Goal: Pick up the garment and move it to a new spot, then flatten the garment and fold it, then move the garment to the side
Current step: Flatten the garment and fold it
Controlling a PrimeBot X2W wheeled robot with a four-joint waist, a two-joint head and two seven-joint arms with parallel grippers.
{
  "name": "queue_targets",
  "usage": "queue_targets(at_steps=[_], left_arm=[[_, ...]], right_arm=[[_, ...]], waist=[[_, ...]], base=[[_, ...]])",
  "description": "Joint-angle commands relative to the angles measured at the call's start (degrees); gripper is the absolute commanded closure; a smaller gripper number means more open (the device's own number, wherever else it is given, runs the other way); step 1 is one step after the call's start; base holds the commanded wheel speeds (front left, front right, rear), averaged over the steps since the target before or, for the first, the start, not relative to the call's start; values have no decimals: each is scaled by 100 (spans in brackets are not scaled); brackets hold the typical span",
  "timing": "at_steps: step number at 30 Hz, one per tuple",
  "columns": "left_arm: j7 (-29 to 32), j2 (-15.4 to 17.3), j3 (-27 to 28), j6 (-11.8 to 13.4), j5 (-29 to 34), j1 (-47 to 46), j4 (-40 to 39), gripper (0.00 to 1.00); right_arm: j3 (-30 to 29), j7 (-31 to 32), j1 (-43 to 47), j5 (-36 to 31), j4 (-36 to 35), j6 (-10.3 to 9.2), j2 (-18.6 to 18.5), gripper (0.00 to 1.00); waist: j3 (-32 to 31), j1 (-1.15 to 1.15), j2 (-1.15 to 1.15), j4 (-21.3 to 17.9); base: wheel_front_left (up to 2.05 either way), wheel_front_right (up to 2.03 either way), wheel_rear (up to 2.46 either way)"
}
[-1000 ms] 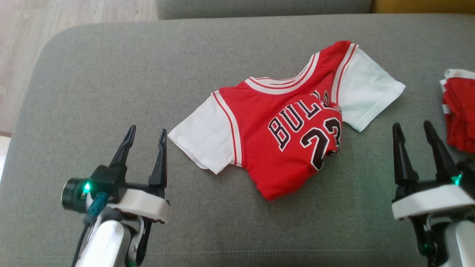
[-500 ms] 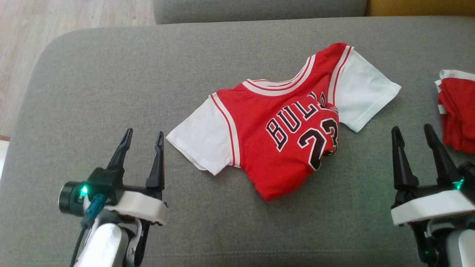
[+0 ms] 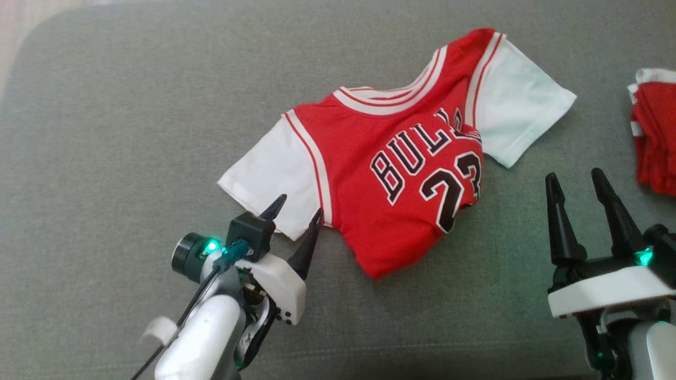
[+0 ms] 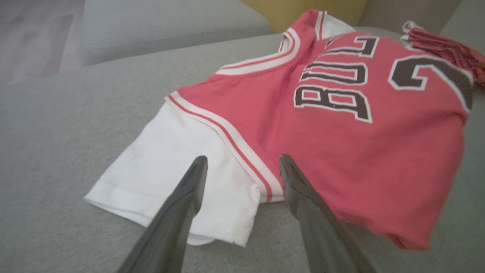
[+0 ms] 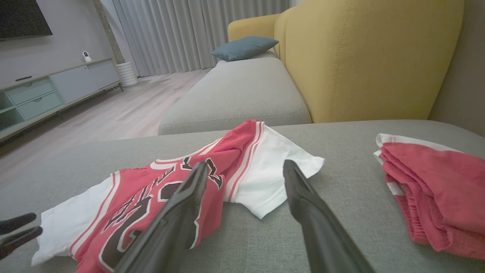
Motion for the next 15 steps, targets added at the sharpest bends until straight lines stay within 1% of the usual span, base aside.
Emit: queue_targets(at_steps=[1, 4, 9, 10, 11, 12, 15], left_arm=[[65, 9, 125, -65, 0, -291, 39, 0], [280, -26, 60, -152, -44, -455, 483, 0], [495, -4, 26, -129, -17, -663, 1018, 0], [494, -2, 27, -117, -12, -699, 1084, 5], [432, 5, 30, -98, 7, -744, 1115, 68], [378, 5, 37, -94, 5, -774, 1143, 100], [110, 26, 91, -59, -8, -835, 1074, 100]], right_arm=[[124, -31, -224, 74, -192, 37, -78, 0], [146, -51, -268, 129, -145, 37, -65, 0], [145, -101, -307, 196, -94, 37, -46, 0], [148, -108, -314, 211, -89, 37, -42, 0], [152, -112, -322, 217, -87, 37, -42, 0], [156, -117, -329, 223, -83, 37, -42, 0], [152, -125, -323, 260, -73, 37, -31, 0]], waist=[[142, 0, 0, -126], [217, 0, 0, -205], [271, 0, 0, -263], [275, 0, 0, -268], [279, 0, 0, -273], [276, 0, 0, -277], [236, 0, 0, -270]], base=[[0, 0, 0], [0, 0, 0], [0, 0, 0], [0, 0, 0], [0, 0, 0], [0, 0, 0], [0, 0, 0]])
